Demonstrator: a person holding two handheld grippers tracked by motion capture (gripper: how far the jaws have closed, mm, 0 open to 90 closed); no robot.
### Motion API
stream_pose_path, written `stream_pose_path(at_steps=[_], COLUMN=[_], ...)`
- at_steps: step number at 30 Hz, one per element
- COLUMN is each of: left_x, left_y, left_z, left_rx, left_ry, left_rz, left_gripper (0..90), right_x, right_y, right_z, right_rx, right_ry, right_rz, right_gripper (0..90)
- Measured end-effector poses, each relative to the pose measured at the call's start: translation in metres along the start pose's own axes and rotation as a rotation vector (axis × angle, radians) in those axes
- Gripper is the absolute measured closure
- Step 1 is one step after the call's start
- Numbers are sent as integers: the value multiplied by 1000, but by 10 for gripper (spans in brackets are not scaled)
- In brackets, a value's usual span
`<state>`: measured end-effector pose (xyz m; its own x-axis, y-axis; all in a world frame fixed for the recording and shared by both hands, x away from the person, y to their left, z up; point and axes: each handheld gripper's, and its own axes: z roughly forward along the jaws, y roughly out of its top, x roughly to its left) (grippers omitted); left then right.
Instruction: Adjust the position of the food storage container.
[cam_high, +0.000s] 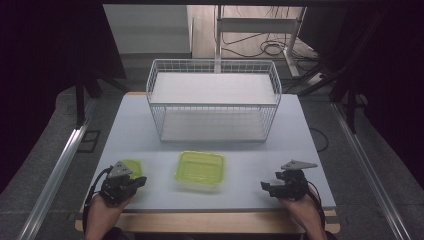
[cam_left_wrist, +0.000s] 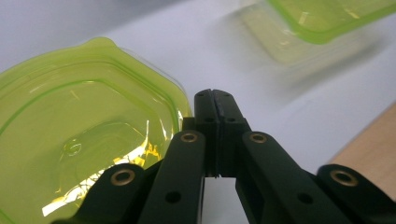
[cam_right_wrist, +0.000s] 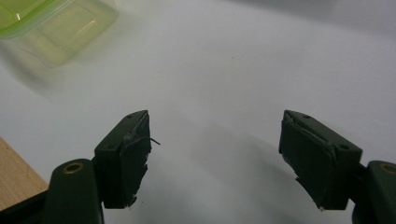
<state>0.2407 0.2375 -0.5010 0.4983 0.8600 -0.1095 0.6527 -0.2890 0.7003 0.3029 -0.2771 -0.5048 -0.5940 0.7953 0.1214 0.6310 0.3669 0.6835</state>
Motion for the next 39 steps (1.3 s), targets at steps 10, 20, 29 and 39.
stream_pose_path(at_steps=[10, 20, 29, 39], left_x=[5, -38, -42, -46], left_y=[6, 37, 56, 51], left_z=[0, 27, 66, 74], left_rx=[-17, 4, 60, 87], left_ry=[9, -49, 7, -50], left_rz=[-17, 87, 82, 79], left_gripper=[899, 899, 899, 899], right_x=[1, 7, 21, 33], right_y=[0, 3, 16, 37], right_z=[0, 0, -3, 7], right_rx=[2, -9, -36, -24], right_ry=[-1, 13, 110, 177], right_rz=[-5, -23, -50, -102], right_gripper=[262, 317, 548, 700])
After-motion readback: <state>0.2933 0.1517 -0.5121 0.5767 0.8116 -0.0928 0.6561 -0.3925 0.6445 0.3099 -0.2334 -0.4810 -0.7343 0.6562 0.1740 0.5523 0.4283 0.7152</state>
